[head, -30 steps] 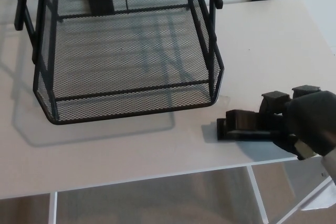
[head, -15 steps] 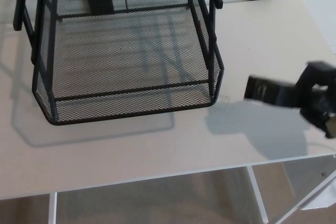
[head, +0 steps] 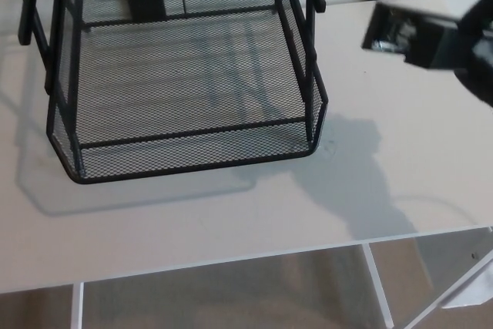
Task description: The robot walks towards a desk on which a file tray is kept in the middle and a stapler is kept to its right. The robot lifts the stapler using its right hand and places it on the file tray.
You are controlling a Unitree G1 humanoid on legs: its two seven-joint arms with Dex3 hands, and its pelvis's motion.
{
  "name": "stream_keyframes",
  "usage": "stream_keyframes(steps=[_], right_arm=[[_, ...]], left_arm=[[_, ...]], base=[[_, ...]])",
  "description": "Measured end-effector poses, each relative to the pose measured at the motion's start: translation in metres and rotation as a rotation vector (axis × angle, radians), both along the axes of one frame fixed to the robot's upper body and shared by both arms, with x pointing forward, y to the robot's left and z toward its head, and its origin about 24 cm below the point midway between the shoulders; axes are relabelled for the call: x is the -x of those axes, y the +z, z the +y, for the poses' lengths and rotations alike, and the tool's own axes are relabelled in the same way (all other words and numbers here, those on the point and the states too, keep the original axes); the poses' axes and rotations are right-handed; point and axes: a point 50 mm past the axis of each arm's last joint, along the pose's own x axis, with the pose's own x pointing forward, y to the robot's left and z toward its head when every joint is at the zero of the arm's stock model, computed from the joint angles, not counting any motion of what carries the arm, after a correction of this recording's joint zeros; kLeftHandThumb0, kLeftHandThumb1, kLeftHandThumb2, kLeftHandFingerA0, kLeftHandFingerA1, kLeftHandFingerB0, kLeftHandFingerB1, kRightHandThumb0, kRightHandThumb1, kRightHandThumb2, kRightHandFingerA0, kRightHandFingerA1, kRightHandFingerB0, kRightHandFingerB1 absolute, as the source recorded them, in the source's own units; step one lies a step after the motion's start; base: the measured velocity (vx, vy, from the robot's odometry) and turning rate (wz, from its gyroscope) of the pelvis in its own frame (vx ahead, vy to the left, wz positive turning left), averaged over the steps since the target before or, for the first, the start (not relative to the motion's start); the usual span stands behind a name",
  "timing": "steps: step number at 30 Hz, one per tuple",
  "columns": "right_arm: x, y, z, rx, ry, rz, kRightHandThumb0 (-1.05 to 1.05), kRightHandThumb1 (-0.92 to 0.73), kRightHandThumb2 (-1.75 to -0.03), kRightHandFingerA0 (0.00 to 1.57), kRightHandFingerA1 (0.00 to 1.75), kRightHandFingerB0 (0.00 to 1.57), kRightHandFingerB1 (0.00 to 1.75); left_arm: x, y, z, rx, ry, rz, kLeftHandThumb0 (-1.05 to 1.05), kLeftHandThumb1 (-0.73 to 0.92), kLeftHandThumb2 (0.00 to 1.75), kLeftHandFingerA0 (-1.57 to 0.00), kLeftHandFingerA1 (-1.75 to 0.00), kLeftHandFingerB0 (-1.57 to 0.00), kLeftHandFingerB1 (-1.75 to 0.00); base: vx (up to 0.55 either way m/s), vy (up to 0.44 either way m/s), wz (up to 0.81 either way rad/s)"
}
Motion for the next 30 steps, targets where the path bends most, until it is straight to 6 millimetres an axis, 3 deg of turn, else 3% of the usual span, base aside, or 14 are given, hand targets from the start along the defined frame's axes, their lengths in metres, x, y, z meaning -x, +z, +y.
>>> stream_keyframes(steps=[3, 4, 6, 7, 12, 16, 20, 21, 22, 23, 24, 25, 29, 30], right_arm=[[-0.007, 0.016, 0.014, -0.002, 0.043, -0.024, -0.17, -0.54, -0.98, 0.89, 1.72, 0.75, 1.52], [-0.010, 0.021, 0.021, -0.004, 0.059, -0.031, -0.18, -0.53, -1.03, 0.92, 1.73, 0.77, 1.54], [-0.015, 0.030, 0.035, -0.008, 0.095, -0.043, -0.16, -0.50, -1.05, 0.93, 1.67, 0.81, 1.50], [-0.017, 0.032, 0.040, -0.009, 0.107, -0.047, -0.16, -0.51, -1.05, 0.92, 1.69, 0.77, 1.56], [-0.026, 0.052, 0.073, 0.001, 0.186, -0.071, -0.23, -0.54, -0.95, 0.92, 1.75, 0.74, 1.37], [-0.029, 0.064, 0.101, 0.010, 0.254, -0.057, -0.18, -0.57, -1.07, 1.03, 1.74, 0.71, 1.49], [-0.030, 0.069, 0.121, 0.038, 0.295, -0.017, -0.21, -0.59, -0.98, 0.87, 1.74, 0.74, 1.39], [-0.030, 0.070, 0.125, 0.046, 0.303, -0.005, -0.20, -0.58, -0.94, 0.86, 1.74, 0.75, 1.37], [-0.030, 0.070, 0.129, 0.052, 0.309, 0.004, -0.18, -0.58, -0.96, 0.87, 1.72, 0.74, 1.37], [-0.031, 0.071, 0.134, 0.062, 0.317, 0.019, -0.15, -0.57, -0.92, 0.98, 1.69, 0.76, 1.37], [-0.031, 0.071, 0.138, 0.069, 0.322, 0.032, -0.12, -0.59, -0.84, 0.95, 1.70, 0.73, 1.38], [-0.033, 0.070, 0.144, 0.077, 0.328, 0.053, -0.14, -0.63, -0.80, 0.95, 1.71, 0.68, 1.41], [-0.039, 0.063, 0.162, 0.106, 0.340, 0.147, -0.21, -0.68, -0.72, 0.77, 1.75, 0.66, 1.46], [-0.041, 0.061, 0.167, 0.117, 0.342, 0.176, -0.24, -0.72, -0.70, 0.76, 1.74, 0.73, 1.28]], left_arm=[[0.000, 0.000, 0.000, -0.005, -0.009, 0.002, -0.64, 0.66, 1.36, -0.14, -0.75, -0.08, -0.70], [0.000, 0.000, 0.000, -0.008, -0.013, 0.004, -0.99, 0.92, 0.95, -0.34, -1.18, -0.53, -1.30], [0.000, 0.000, 0.000, -0.011, -0.013, 0.002, -0.99, 0.92, 0.95, -0.32, -1.18, -0.33, -1.18], [0.000, 0.000, 0.000, -0.011, -0.012, 0.002, -0.62, 0.64, 1.34, -0.13, -0.73, -0.03, -0.67], [0.001, 0.000, 0.000, -0.016, -0.022, 0.006, -0.60, 0.61, 1.32, -0.12, -0.73, 0.00, -0.65], [0.001, 0.000, 0.000, -0.018, -0.020, 0.009, -0.61, 0.60, 1.32, -0.15, -0.75, 0.00, -0.65], [0.001, -0.001, 0.000, -0.017, -0.020, 0.014, -0.62, 0.62, 1.33, -0.18, -0.78, 0.00, -0.66], [0.001, -0.001, 0.000, -0.016, -0.020, 0.014, -1.03, 0.92, 0.92, -0.27, -1.01, -0.12, -0.85], [0.001, -0.002, 0.000, -0.015, -0.020, 0.014, -0.61, 0.62, 1.33, -0.14, -0.76, 0.00, -0.66], [0.001, -0.002, -0.001, -0.014, -0.020, 0.014, -1.02, 0.92, 0.91, -0.24, -0.97, -0.08, -0.81], [0.001, -0.002, -0.001, -0.014, -0.020, 0.014, -1.01, 0.92, 0.96, -0.26, -1.15, -0.31, -1.16], [0.001, -0.002, -0.001, -0.012, -0.020, 0.013, -0.70, 0.68, 1.38, -0.06, -0.73, -0.11, -0.75], [0.000, -0.004, -0.004, -0.009, -0.030, 0.015, -0.60, 0.61, 1.32, -0.10, -0.71, 0.00, -0.64], [0.000, -0.004, -0.004, -0.008, -0.034, 0.017, -0.57, 0.59, 1.30, -0.08, -0.70, 0.00, -0.63]], base=[[0.00, 0.000, 0.00], [0.00, 0.000, 0.00], [0.00, 0.000, 0.00], [0.00, 0.000, 0.00], [0.00, 0.000, 0.00], [0.00, 0.000, 0.00], [0.00, 0.000, 0.00], [0.00, 0.000, 0.00], [0.00, 0.000, 0.00], [0.00, 0.000, 0.00], [0.00, 0.000, 0.00], [0.00, 0.000, 0.00], [0.00, 0.000, 0.00], [0.00, 0.000, 0.00]])
